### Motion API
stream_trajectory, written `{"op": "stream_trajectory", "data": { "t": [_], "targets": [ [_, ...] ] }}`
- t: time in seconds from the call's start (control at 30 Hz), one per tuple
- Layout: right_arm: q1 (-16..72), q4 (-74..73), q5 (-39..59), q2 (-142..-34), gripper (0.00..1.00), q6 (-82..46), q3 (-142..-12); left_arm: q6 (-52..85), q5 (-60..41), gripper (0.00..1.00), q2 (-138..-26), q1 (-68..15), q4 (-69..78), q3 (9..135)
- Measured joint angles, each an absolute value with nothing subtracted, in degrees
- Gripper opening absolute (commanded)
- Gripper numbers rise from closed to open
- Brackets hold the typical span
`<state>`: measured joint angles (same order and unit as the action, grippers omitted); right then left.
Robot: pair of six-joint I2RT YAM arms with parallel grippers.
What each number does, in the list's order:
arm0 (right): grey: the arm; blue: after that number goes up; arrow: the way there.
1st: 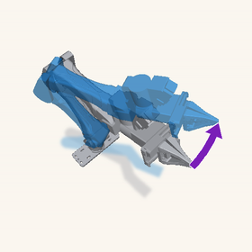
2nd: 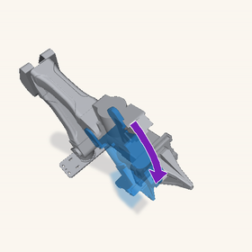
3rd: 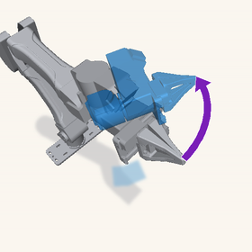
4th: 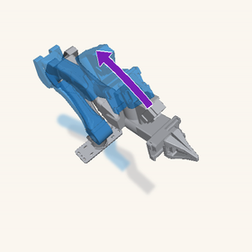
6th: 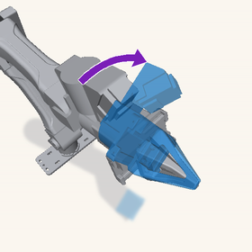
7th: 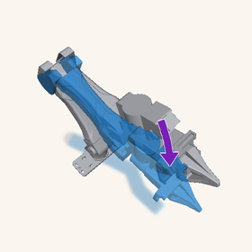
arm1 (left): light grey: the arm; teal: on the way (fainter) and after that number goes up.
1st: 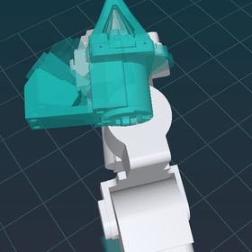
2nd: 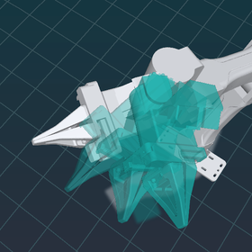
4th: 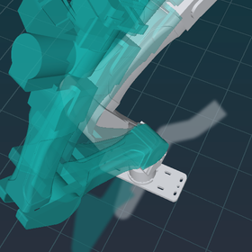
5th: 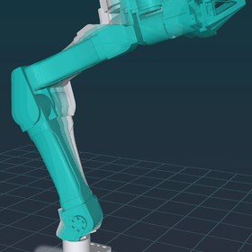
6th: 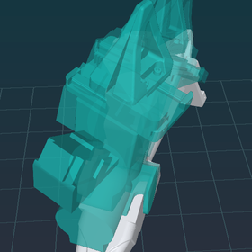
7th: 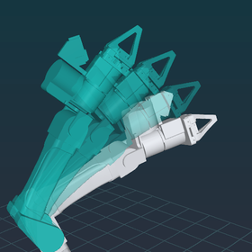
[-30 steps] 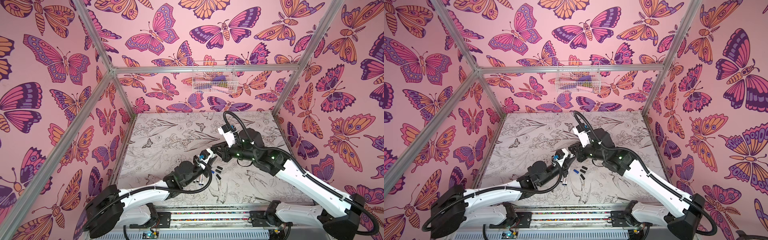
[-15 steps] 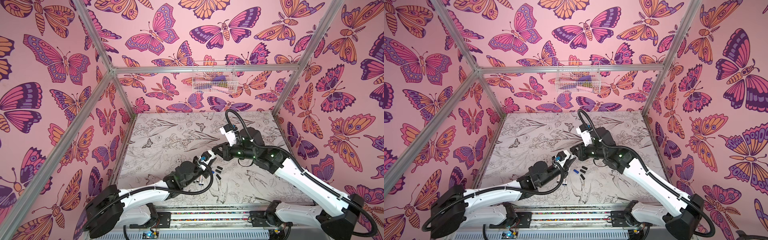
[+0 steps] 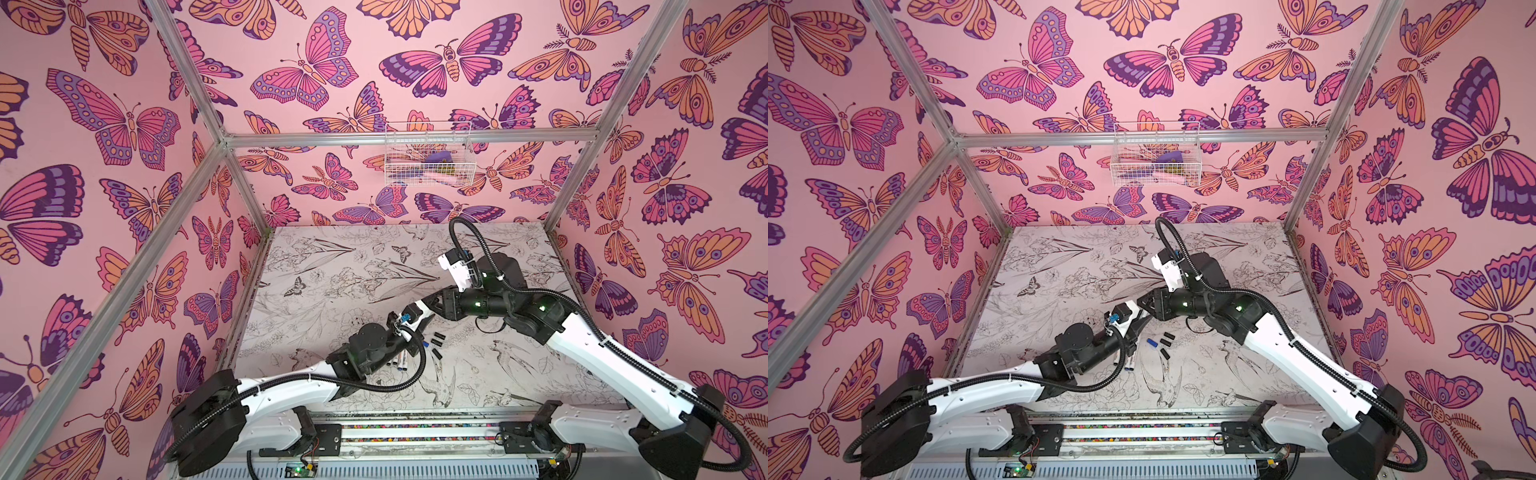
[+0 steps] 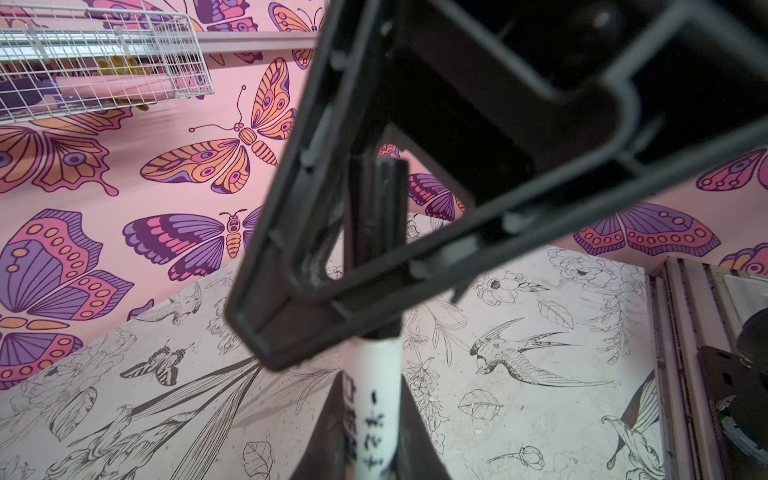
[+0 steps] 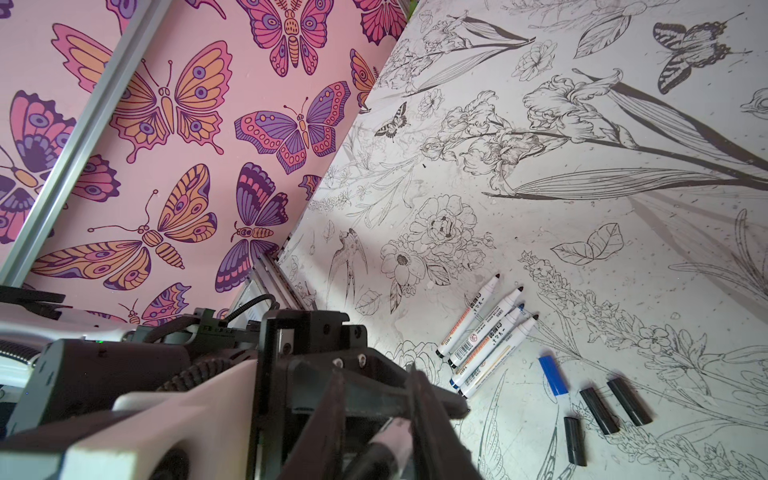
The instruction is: Insert the pens into the pen caps
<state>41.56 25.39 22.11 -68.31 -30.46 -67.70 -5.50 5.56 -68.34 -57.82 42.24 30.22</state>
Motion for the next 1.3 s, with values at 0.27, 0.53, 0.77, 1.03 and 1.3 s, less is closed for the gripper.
{"op": "stream_trajectory", "data": {
  "t": [0.27,0.53,0.77,1.03,1.3],
  "targets": [
    [41.5,26.2,19.3,-66.3,0.55,-30.0,-69.0,-4.2,5.4,0.0,-68.3,-58.4,45.7,28.6],
    [41.5,24.6,18.0,-64.4,0.44,-30.1,-69.4,-3.3,5.5,0.0,-68.3,-58.6,46.2,27.3],
    [41.5,24.6,18.1,-66.0,0.43,-30.2,-69.5,-2.9,5.6,0.0,-68.3,-58.6,46.7,27.3],
    [41.6,24.6,18.8,-67.3,0.4,-30.2,-69.5,-2.9,5.6,0.0,-68.3,-58.6,46.7,27.3],
    [42.6,24.6,19.2,-67.3,0.4,-30.5,-69.3,-2.9,5.6,0.0,-68.3,-58.6,46.7,27.3]
  ]
}}
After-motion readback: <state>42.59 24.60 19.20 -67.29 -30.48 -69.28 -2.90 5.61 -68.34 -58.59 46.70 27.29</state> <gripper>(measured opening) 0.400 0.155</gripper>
